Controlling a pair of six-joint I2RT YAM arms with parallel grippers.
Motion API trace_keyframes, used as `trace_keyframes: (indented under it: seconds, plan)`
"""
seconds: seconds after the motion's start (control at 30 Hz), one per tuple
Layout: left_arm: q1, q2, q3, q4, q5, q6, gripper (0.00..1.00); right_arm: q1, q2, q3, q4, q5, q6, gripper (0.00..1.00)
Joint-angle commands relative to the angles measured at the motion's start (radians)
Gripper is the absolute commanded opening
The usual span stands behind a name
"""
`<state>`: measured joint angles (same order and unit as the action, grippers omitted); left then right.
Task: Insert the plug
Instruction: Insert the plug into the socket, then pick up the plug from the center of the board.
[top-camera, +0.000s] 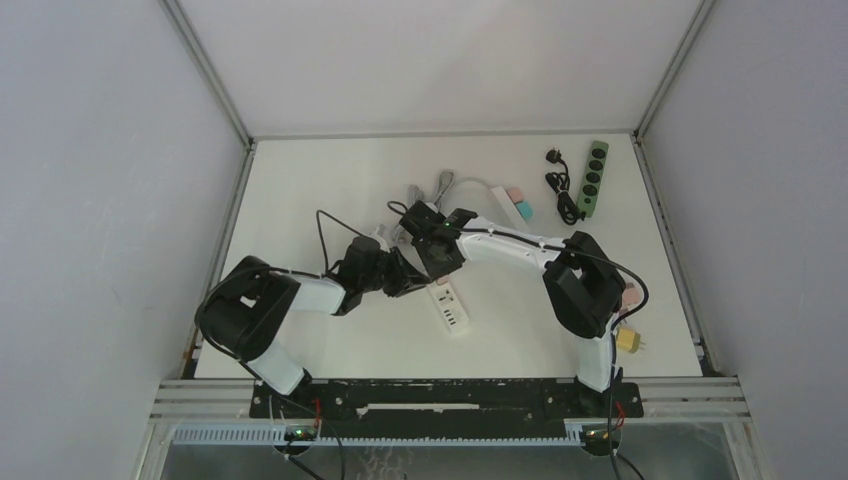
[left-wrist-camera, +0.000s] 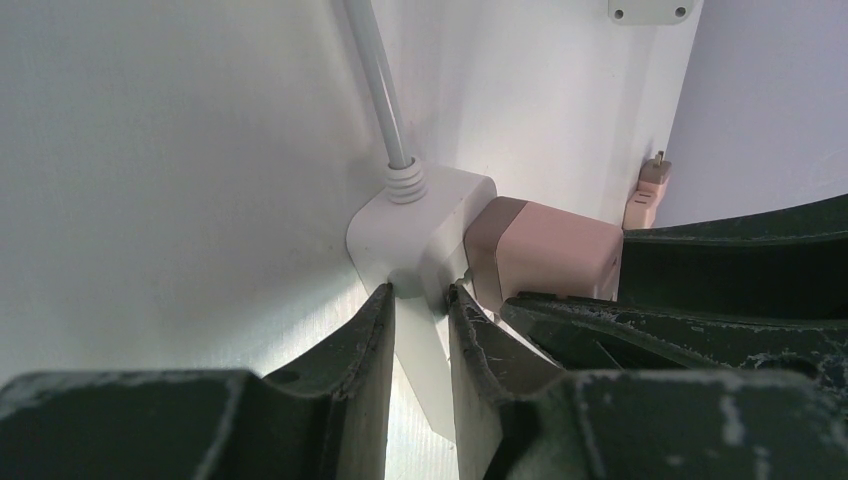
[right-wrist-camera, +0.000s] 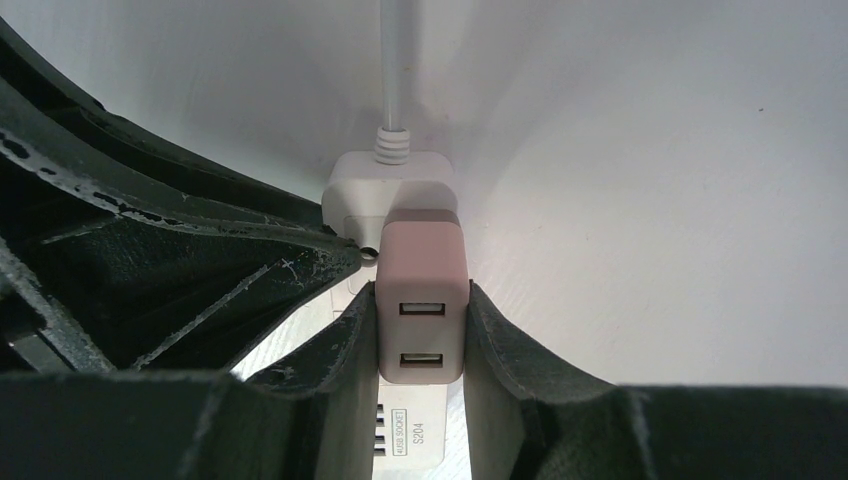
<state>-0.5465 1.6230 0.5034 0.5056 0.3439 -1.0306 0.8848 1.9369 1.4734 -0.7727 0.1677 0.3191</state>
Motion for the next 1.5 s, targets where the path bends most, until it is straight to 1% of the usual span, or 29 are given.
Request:
trace_keyframes:
  seconds: [0.0,0.07,0.2,0.27,0.43,0.67,0.87,1.0,1.13,1.27,1.47]
  plan:
    - [0.002,-0.005,-0.005,0.054,0.014,-0.009,0.3,0.019,0.098,-0.034,-0.038,-0.047,0.015,0.0]
    - [0.001,-0.005,-0.005,0.054,0.012,-0.009,0.3,0.018,0.075,-0.031,-0.039,-0.041,0.018,0.0]
    - [0.002,-0.016,-0.006,0.055,0.013,-0.008,0.31,0.022,0.018,-0.015,-0.042,-0.039,0.02,0.17]
    - [0.002,-0.029,-0.013,0.055,0.008,-0.008,0.32,0.027,-0.012,-0.013,-0.034,-0.034,0.022,0.28]
    - [0.002,-0.067,-0.026,0.05,-0.01,-0.001,0.34,0.039,-0.077,-0.014,-0.026,0.007,0.027,0.48]
    - [0.002,-0.136,-0.04,0.004,-0.035,0.02,0.38,0.057,-0.167,-0.046,-0.013,0.065,0.055,0.65]
    - [0.002,-0.24,-0.063,-0.076,-0.075,0.041,0.43,0.06,-0.249,-0.101,-0.018,0.107,0.073,0.72]
    - [0.001,-0.338,-0.069,-0.168,-0.119,0.07,0.5,0.063,-0.318,-0.154,-0.028,0.141,0.087,0.77]
    - [0.001,-0.479,-0.06,-0.338,-0.206,0.128,0.58,0.061,-0.395,-0.211,-0.046,0.195,0.108,0.82]
    - [0.001,-0.675,-0.025,-0.562,-0.327,0.194,0.66,0.049,-0.474,-0.28,-0.067,0.245,0.136,0.88]
    - [0.001,-0.913,0.056,-0.824,-0.46,0.279,0.75,-0.001,-0.591,-0.381,-0.096,0.279,0.179,0.9]
